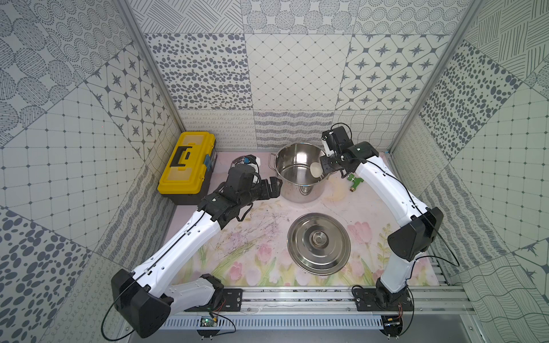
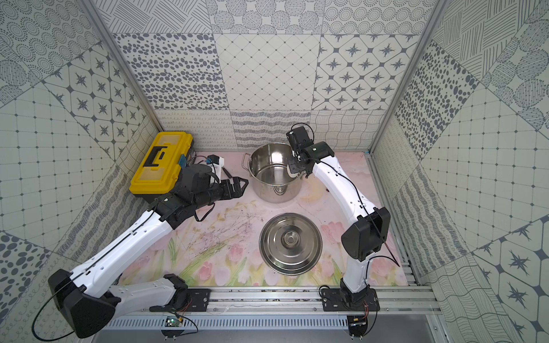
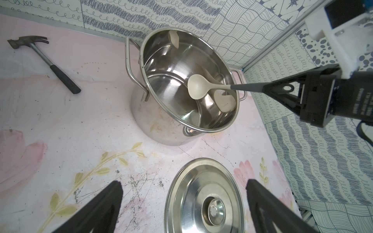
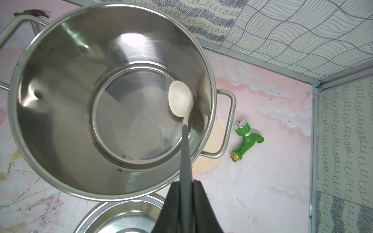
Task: Stir the soup with a spoon
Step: Stir the soup in the pan with a stick.
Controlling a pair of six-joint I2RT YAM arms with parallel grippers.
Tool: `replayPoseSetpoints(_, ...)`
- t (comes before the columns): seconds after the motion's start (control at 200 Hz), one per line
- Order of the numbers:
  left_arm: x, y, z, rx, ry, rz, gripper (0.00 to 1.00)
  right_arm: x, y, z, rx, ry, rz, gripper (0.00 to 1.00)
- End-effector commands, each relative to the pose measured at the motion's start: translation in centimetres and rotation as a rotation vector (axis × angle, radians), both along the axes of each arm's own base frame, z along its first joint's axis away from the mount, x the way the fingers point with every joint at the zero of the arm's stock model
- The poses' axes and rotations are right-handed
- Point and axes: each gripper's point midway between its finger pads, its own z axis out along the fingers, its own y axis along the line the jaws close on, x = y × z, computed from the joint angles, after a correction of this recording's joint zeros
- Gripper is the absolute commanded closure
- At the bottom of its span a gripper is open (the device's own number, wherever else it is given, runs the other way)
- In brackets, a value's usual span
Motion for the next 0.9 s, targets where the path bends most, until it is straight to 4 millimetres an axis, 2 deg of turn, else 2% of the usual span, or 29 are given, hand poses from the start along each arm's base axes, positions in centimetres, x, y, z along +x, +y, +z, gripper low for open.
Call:
replayPoseSetpoints(0.0,1.0,-0.7,2.1,-0.029,-0.076,-0.011,0.01,-1.2,-0.3,1.9,0.031,-0.047,0.019,1.0)
replayPoseSetpoints(0.205,1.2,-0.8,2.9,-0.041,-0.091,-0.013,0.0,-3.1,0.2,1.2,0.082,0.001,0.031,1.0)
replayPoseSetpoints(0.495,1.1,-0.7,3.3,-0.049,-0.094,-0.007,0.01,-4.9,4.1,0.6,0.138,0.039,0.084,1.0)
replayPoseSetpoints(0.685,0.8,-0.5,3.1,-0.051,-0.087,0.0,0.01,-4.8,7.0,0.7,0.15,0.037,0.128,1.0)
replayPoseSetpoints(0.895,0.5,-0.2,3.3,-0.052,-0.092,0.008,0.01,-3.0,9.4,0.7,0.148,0.027,0.145,1.0)
